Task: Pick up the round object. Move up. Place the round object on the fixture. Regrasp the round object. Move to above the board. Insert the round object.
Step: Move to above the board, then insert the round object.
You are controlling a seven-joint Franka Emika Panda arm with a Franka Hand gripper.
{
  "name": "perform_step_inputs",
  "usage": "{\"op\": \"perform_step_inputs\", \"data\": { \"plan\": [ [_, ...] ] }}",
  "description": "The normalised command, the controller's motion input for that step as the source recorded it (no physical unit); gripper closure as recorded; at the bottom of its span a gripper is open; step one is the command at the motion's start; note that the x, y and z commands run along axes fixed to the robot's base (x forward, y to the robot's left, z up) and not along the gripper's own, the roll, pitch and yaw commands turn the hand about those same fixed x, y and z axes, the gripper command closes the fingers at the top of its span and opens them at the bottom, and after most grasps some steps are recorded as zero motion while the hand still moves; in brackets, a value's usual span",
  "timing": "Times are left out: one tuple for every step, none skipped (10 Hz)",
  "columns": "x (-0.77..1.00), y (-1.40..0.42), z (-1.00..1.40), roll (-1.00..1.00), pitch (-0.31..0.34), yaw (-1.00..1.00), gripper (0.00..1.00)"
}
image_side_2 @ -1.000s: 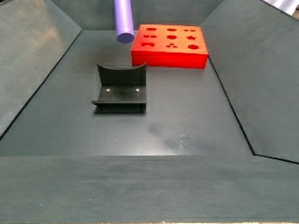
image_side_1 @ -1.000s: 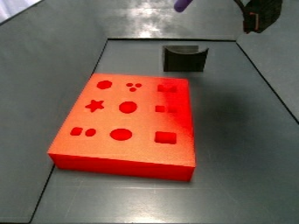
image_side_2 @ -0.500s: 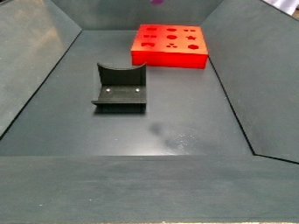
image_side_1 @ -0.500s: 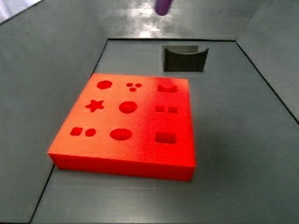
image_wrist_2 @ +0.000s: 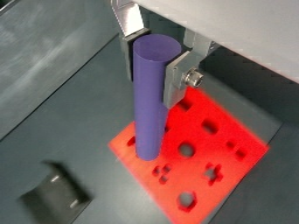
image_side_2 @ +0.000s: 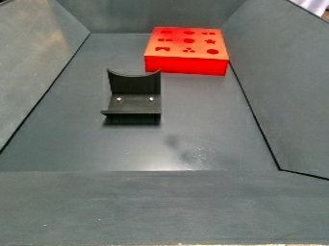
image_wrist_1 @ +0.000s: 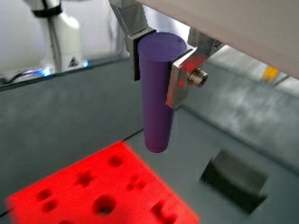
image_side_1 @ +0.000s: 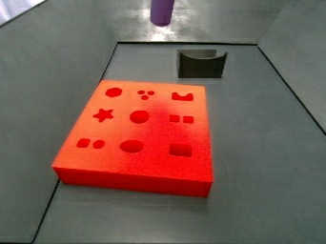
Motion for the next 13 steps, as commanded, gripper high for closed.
{"op": "perform_step_inputs", "data": {
  "plan": [
    [-0.08, 0.00, 0.02, -1.00, -0.186, 0.00, 1.00],
    [-0.07, 0.04, 0.00, -0.74, -0.157, -0.01, 1.00],
    [-0.06, 0.03, 0.00, -0.50, -0.122, -0.01, 1.00],
    [-0.05, 0.02, 0.00, -0.37, -0.096, -0.01, 1.00],
    [-0.02, 0.01, 0.00, -0.21, -0.046, -0.01, 1.00],
    [-0.20, -0.14, -0.40, -0.09, -0.054, -0.05, 1.00],
    [-0.23, -0.23, -0.38, -0.09, -0.083, -0.07, 1.00],
    [-0.18, -0.25, -0.45, -0.10, -0.109, -0.10, 1.00],
    [-0.21, -0.18, -0.54, -0.09, -0.103, -0.16, 1.00],
    [-0.29, 0.00, -0.54, -0.09, -0.089, -0.18, 1.00],
    [-0.39, 0.00, -0.52, -0.07, -0.103, -0.15, 1.00],
    [-0.38, 0.00, -0.52, -0.07, -0.111, -0.11, 1.00],
    [-0.19, 0.01, -0.51, -0.13, -0.100, -0.11, 1.00]
  ]
}}
